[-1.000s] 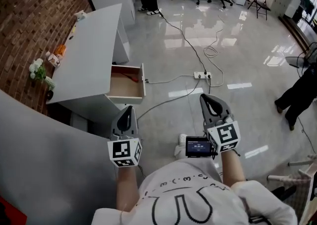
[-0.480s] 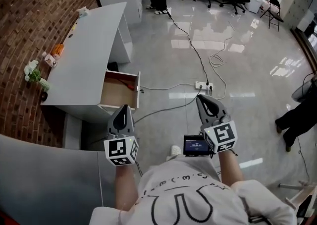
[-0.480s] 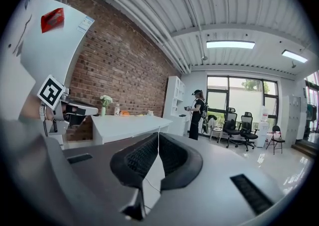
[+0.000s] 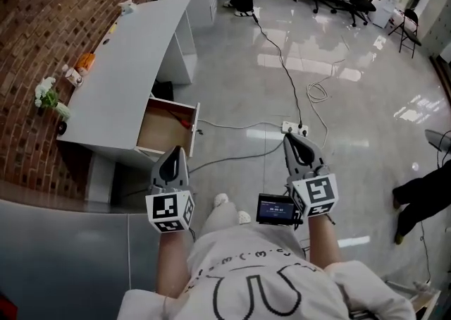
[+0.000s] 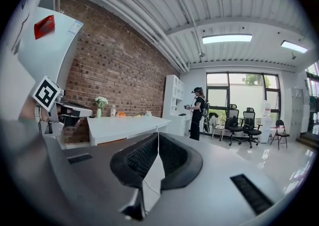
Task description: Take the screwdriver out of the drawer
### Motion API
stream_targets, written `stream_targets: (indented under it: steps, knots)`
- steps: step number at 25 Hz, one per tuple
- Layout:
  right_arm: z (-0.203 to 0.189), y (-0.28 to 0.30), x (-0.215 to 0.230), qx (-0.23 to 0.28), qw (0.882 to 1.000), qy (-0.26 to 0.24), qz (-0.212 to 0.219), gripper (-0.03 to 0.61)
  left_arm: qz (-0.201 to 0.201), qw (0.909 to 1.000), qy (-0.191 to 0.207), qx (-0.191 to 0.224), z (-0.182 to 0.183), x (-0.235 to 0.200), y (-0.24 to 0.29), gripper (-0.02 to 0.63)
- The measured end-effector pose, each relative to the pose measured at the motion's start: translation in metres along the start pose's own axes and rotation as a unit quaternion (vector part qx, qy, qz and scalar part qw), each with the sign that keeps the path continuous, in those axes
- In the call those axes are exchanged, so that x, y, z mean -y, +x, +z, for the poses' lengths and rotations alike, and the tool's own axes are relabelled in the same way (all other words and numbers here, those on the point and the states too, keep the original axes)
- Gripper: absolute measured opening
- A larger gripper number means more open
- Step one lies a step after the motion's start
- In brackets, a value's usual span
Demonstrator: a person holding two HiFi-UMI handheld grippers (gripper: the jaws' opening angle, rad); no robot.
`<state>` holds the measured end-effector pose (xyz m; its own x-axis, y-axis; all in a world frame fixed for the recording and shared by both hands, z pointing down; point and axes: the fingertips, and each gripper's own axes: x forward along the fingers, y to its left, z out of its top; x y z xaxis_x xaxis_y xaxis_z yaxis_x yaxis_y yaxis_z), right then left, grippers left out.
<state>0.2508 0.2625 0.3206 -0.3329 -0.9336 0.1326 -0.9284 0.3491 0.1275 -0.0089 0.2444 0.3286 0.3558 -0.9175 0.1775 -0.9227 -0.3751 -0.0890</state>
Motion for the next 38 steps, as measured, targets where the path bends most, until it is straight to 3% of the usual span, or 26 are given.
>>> stream_targets:
  steps: [9,18,27,38]
  knots:
    - [-0.015,0.034,0.03,-0.009,1.0,0.015,-0.003,0.02,0.008,0.9999,-0.002,-0.011,-0.005,-0.004,0.051,0.014]
    - [-0.01,0.119,0.066,-0.014,1.0,-0.003,0.015,0.02,0.029,0.9992,-0.022,-0.016,-0.006,-0.035,0.137,0.014]
    - [-0.003,0.231,0.101,-0.03,0.998,-0.01,0.05,0.02,0.058,0.9966,-0.042,-0.041,-0.009,-0.079,0.233,0.014]
    - [0.005,0.368,0.086,-0.053,0.99,-0.033,0.128,0.02,0.123,0.9861,-0.088,-0.068,-0.031,-0.16,0.292,0.014]
